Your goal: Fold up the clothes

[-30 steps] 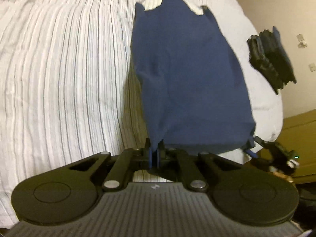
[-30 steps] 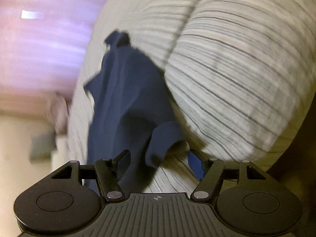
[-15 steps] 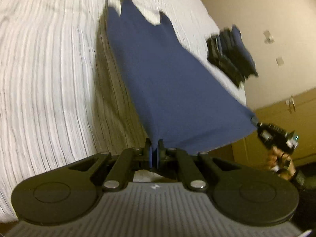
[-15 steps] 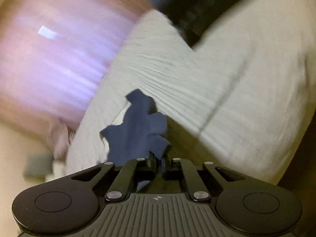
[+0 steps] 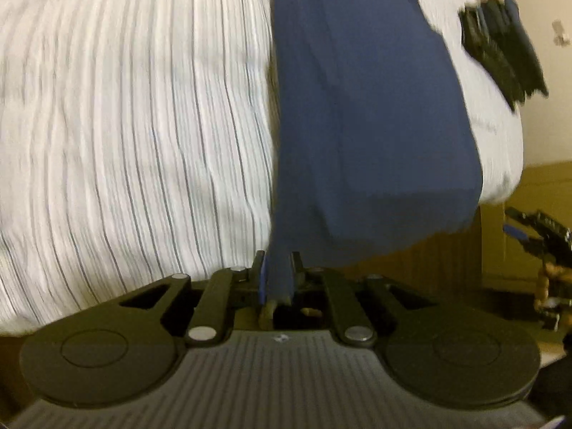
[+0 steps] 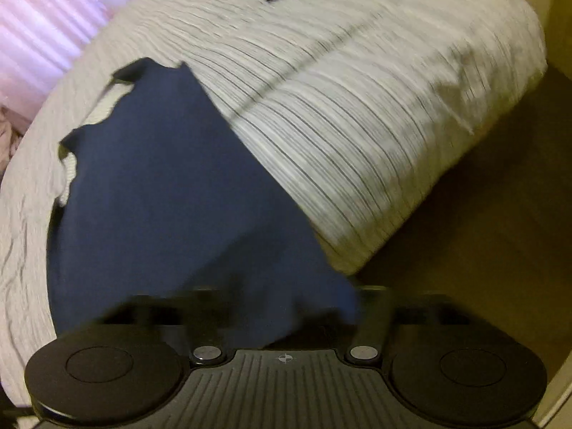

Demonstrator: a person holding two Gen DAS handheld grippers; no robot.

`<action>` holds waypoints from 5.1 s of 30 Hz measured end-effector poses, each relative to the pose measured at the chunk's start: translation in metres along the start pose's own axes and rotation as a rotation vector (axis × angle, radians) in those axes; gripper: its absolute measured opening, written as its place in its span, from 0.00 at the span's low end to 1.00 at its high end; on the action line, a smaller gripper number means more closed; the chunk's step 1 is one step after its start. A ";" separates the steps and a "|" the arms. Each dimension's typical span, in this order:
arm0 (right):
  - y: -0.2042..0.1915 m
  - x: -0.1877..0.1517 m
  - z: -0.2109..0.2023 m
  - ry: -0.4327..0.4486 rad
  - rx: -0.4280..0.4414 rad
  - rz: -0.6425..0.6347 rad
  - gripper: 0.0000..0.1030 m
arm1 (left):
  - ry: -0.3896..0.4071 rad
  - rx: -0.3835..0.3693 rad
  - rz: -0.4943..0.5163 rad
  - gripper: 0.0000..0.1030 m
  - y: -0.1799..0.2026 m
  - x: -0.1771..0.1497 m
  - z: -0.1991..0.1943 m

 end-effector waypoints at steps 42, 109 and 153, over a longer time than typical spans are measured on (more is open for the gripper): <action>-0.250 -0.200 0.065 -0.068 0.118 -0.026 0.65 | -0.089 0.098 0.988 0.33 -0.003 0.315 0.089; -0.321 -0.258 0.083 -0.040 -0.015 -0.464 0.00 | -0.223 -0.018 1.042 0.00 -0.066 0.309 0.065; -0.254 0.293 0.243 0.067 0.262 -0.742 0.87 | 0.319 0.058 0.174 0.26 0.018 0.455 0.169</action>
Point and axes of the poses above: each gripper's, at about its wrist camera, not at the fingertips, and z roughly the way its jaws point, y to its right, x to its top, the point moved 8 cm from there along z, roughly the way its jaws point, and after that the axes turned 6 degrees about -x, right-handed, at the moved point
